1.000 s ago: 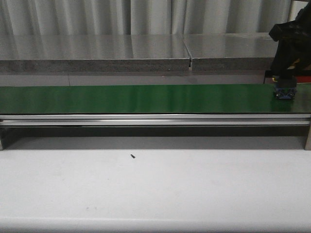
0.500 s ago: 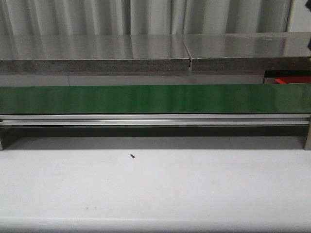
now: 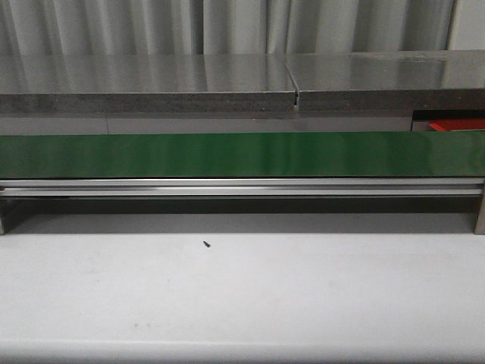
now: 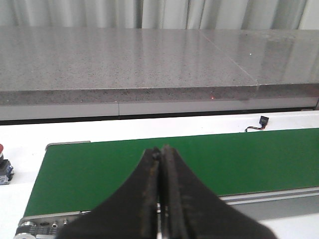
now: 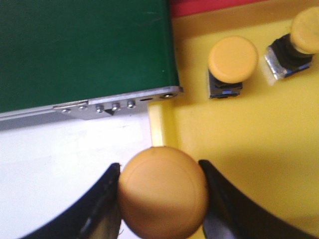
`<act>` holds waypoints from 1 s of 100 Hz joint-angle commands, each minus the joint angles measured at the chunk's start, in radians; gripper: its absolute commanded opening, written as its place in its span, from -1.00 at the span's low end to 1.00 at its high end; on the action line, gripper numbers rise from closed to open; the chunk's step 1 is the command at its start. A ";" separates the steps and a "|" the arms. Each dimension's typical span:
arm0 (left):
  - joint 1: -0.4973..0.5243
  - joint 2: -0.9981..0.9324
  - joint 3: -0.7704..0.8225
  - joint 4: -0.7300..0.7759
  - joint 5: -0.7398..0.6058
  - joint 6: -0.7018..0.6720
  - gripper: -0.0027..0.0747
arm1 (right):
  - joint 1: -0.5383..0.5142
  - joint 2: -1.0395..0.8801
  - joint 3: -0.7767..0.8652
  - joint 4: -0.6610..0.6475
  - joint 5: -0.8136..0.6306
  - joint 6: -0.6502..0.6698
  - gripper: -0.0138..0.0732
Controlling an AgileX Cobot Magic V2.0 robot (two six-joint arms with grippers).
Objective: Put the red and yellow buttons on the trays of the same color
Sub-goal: 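Place the yellow button in the yellow tray, release, withdraw right gripper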
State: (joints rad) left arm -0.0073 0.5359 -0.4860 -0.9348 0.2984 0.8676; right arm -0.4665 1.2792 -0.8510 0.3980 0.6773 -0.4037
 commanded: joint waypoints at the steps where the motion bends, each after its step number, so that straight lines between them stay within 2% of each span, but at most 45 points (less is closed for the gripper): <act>1: -0.008 0.001 -0.026 -0.029 -0.045 -0.005 -0.98 | -0.017 -0.011 0.013 0.037 -0.117 -0.001 -0.60; 27: -0.008 0.001 -0.026 -0.029 -0.045 -0.005 -0.98 | -0.019 0.072 0.084 0.040 -0.254 -0.001 -0.60; 65: -0.008 0.001 -0.026 -0.029 -0.045 -0.005 -0.98 | -0.020 0.188 0.089 0.039 -0.296 -0.001 -0.57; 74: -0.008 0.001 -0.026 -0.029 -0.045 -0.005 -0.98 | -0.020 0.190 0.089 0.027 -0.282 -0.001 -0.36; 79: -0.008 0.001 -0.026 -0.029 -0.045 -0.005 -0.98 | -0.020 0.190 0.089 0.023 -0.274 -0.001 -0.16; 91: -0.008 0.001 -0.026 -0.029 -0.045 -0.005 -0.98 | -0.020 0.188 0.089 0.023 -0.268 -0.001 0.45; 100: -0.008 0.001 -0.026 -0.029 -0.045 -0.005 -0.98 | -0.020 0.178 0.089 0.024 -0.264 -0.001 0.71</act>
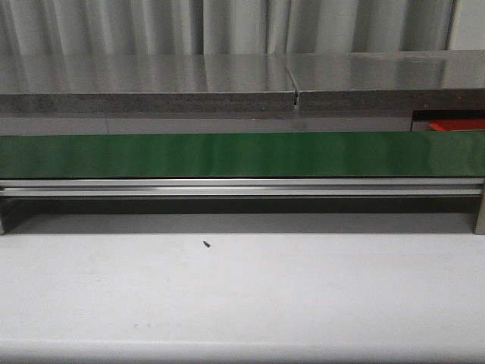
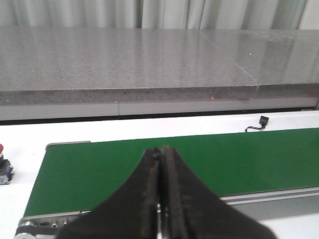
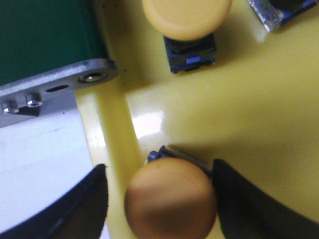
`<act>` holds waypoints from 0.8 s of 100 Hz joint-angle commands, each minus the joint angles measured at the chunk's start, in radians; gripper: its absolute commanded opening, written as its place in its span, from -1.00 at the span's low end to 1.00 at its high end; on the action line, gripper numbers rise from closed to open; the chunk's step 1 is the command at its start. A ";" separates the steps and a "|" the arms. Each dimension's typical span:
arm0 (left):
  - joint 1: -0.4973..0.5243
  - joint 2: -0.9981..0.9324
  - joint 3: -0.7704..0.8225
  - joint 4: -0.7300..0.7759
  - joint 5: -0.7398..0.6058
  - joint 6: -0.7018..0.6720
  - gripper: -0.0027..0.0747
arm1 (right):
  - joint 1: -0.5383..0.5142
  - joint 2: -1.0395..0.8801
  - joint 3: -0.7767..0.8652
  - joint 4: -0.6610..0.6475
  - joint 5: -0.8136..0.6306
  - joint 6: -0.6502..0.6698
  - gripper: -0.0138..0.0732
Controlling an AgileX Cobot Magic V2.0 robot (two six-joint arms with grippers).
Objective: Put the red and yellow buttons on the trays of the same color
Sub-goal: 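Place the yellow button in the yellow tray, release, withdraw right gripper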
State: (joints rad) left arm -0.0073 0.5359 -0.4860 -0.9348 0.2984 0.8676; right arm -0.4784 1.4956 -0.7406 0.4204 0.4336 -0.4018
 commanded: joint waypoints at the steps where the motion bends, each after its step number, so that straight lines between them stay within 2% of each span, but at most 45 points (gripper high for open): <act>1: -0.008 0.001 -0.026 -0.029 -0.045 -0.005 -0.98 | -0.008 -0.041 -0.022 0.003 -0.020 -0.001 0.72; 35: -0.008 0.001 -0.026 -0.029 -0.045 -0.005 -0.98 | 0.029 -0.305 -0.041 0.031 0.036 0.000 0.73; 72: -0.008 0.001 -0.026 -0.029 -0.045 -0.005 -0.98 | 0.275 -0.603 -0.038 0.030 0.133 -0.083 0.72; 80: -0.008 0.001 -0.026 -0.029 -0.045 -0.005 -0.98 | 0.314 -0.643 -0.022 0.030 0.145 -0.085 0.64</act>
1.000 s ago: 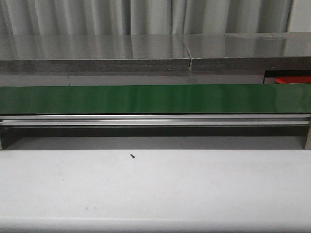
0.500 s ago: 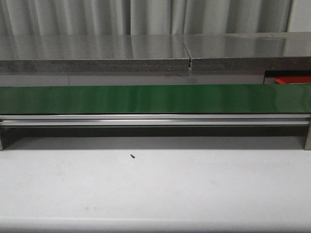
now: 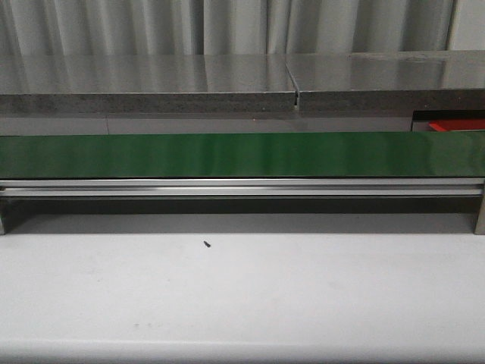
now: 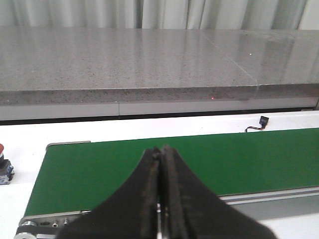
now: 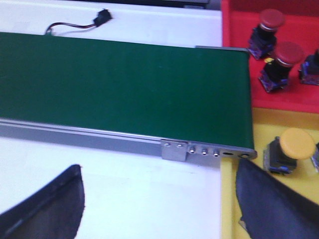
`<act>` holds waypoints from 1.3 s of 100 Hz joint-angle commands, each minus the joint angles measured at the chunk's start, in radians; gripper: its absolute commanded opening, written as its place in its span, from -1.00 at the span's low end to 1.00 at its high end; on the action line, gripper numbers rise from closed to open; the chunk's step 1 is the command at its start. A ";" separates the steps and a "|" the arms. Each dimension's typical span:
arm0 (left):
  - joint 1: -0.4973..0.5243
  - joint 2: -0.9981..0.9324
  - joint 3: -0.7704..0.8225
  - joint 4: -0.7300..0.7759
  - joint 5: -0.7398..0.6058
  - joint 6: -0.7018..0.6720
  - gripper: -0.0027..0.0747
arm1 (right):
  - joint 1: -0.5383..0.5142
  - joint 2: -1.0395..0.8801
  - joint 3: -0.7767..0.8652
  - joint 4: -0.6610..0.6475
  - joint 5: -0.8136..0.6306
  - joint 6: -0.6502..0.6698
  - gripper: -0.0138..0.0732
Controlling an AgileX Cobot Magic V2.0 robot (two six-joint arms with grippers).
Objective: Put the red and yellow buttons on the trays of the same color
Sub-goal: 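Place the yellow button in the yellow tray, release, withdraw right gripper, then move the left gripper over another red button in the cluster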
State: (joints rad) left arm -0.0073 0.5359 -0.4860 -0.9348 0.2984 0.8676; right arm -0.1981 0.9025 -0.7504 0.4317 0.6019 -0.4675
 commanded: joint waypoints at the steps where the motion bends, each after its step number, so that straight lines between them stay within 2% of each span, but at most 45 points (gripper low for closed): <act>1: -0.008 0.001 -0.026 -0.029 -0.045 -0.005 -0.98 | 0.036 -0.057 -0.010 0.019 -0.023 -0.019 0.63; 13: -0.008 0.001 -0.026 -0.029 -0.045 -0.005 -0.98 | 0.063 -0.111 0.022 0.017 -0.019 -0.024 0.32; 20: -0.008 0.001 -0.026 -0.029 -0.045 -0.005 -0.98 | 0.063 -0.140 0.041 0.015 -0.021 -0.024 0.06; 40: -0.008 0.001 -0.026 -0.029 -0.045 -0.005 -0.98 | 0.063 -0.176 0.061 0.014 -0.034 -0.024 -0.85; 123: -0.008 0.001 -0.022 -0.029 -0.022 -0.005 -0.98 | 0.063 -0.176 0.061 0.014 -0.029 -0.024 -0.84; 130: -0.008 0.001 -0.022 -0.029 -0.016 -0.005 -0.93 | 0.063 -0.176 0.061 0.014 -0.029 -0.024 -0.84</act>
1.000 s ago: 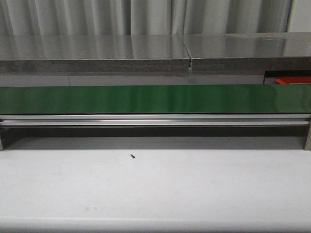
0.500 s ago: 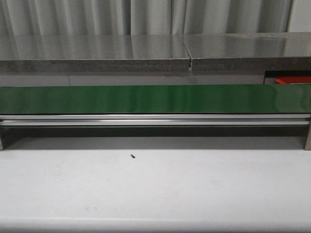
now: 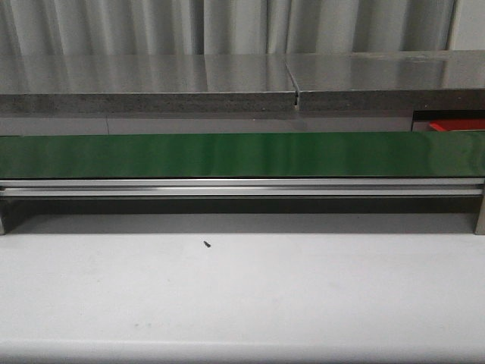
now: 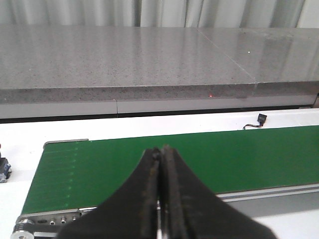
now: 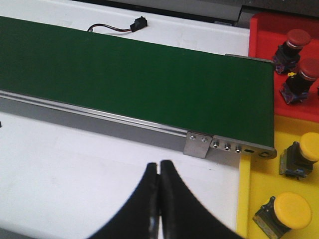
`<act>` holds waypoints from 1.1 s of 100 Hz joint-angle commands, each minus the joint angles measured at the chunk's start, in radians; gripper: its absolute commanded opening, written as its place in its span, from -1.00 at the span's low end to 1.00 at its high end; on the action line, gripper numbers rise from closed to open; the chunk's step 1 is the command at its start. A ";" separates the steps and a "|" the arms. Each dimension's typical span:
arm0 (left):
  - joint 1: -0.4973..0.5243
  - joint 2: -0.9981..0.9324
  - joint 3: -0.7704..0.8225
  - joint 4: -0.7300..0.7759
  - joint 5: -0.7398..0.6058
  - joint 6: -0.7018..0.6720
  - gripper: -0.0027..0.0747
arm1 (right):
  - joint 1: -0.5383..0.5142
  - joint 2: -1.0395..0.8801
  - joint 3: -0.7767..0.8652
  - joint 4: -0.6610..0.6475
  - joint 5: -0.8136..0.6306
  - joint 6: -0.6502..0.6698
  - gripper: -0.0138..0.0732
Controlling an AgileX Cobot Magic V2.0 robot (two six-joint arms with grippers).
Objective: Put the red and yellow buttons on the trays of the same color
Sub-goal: 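Move the left gripper over another red button in the cluster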
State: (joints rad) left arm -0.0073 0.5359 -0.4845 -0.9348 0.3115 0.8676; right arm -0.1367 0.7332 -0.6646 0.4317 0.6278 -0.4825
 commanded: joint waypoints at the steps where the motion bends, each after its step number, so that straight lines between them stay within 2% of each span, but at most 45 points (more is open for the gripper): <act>1: -0.008 0.001 -0.023 -0.026 -0.028 -0.005 -0.92 | 0.002 -0.006 -0.025 0.014 -0.055 -0.009 -0.84; 5: -0.008 0.001 -0.023 -0.024 -0.025 -0.005 -0.83 | 0.002 -0.006 -0.025 0.014 -0.055 -0.009 -0.84; 12: -0.008 0.001 -0.023 -0.015 -0.018 -0.005 -0.52 | 0.002 -0.006 -0.025 0.014 -0.055 -0.009 -0.84; 16: -0.008 0.001 -0.023 -0.015 -0.014 -0.005 -0.19 | 0.002 -0.006 -0.025 0.014 -0.055 -0.009 -0.84; 19: -0.008 0.001 -0.023 -0.015 -0.012 -0.005 -0.04 | 0.002 -0.006 -0.025 0.014 -0.054 -0.009 -0.84; 23: -0.008 0.001 -0.023 -0.015 -0.012 -0.005 0.33 | 0.002 -0.006 -0.025 0.014 -0.054 -0.009 -0.84; 30: -0.008 0.001 -0.023 -0.026 -0.012 -0.005 0.71 | 0.002 -0.006 -0.025 0.014 -0.054 -0.009 -0.84; 35: -0.008 0.001 -0.023 -0.028 -0.012 -0.005 0.84 | 0.002 -0.006 -0.025 0.014 -0.054 -0.009 -0.84; 50: -0.008 0.001 -0.026 -0.028 -0.056 -0.005 0.73 | 0.002 -0.006 -0.025 0.014 -0.053 -0.009 -0.84; 59: 0.007 0.035 -0.054 -0.022 -0.113 -0.084 0.70 | 0.002 -0.006 -0.025 0.014 -0.053 -0.009 -0.84; 68: 0.057 0.123 -0.128 -0.014 -0.100 -0.145 0.70 | 0.002 -0.006 -0.025 0.014 -0.053 -0.009 -0.84; 94: 0.324 0.578 -0.492 0.000 0.233 -0.242 0.70 | 0.002 -0.006 -0.025 0.014 -0.053 -0.009 -0.84; 110: 0.420 0.839 -0.696 0.002 0.334 -0.254 0.70 | 0.002 -0.006 -0.025 0.014 -0.052 -0.009 -0.84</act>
State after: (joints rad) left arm 0.3743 1.2674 -1.0562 -0.9080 0.6158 0.6365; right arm -0.1367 0.7332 -0.6646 0.4317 0.6278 -0.4825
